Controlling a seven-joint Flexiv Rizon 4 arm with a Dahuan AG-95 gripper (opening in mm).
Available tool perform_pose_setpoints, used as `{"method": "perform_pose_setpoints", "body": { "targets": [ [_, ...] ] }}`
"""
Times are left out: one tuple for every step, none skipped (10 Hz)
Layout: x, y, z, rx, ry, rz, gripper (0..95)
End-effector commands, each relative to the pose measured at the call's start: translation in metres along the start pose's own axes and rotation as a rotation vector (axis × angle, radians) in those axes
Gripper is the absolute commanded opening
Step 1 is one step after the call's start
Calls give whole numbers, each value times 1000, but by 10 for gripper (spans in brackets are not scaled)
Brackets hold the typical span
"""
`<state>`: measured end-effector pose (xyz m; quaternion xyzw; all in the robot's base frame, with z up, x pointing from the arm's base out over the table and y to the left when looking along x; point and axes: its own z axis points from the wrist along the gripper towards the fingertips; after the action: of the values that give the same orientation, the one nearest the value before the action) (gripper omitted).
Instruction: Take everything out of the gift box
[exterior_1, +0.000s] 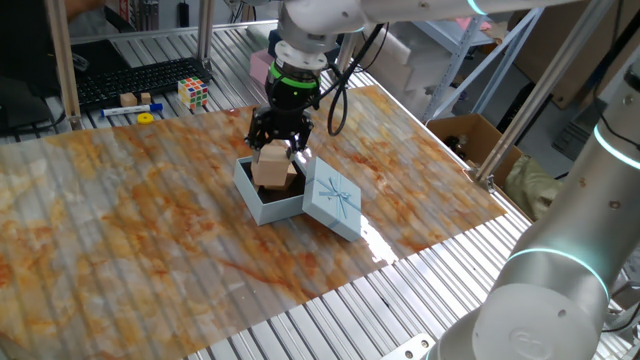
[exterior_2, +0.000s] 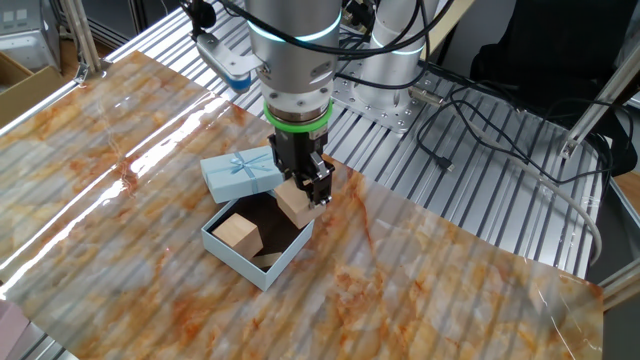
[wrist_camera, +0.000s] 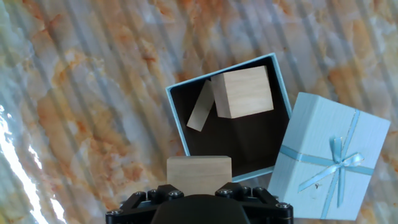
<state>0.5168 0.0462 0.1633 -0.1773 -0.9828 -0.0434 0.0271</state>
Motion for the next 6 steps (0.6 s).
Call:
{"method": "perform_pose_setpoints", "body": {
  "targets": [
    [-1,0,0,2,1,0,0],
    [0,1,0,2,6,-1,0],
    [0,1,0,1,7,2,0],
    [0,1,0,1,7,2,0],
    [0,1,0,1,10,3,0],
    [0,1,0,1,10,3,0]
  ]
}}
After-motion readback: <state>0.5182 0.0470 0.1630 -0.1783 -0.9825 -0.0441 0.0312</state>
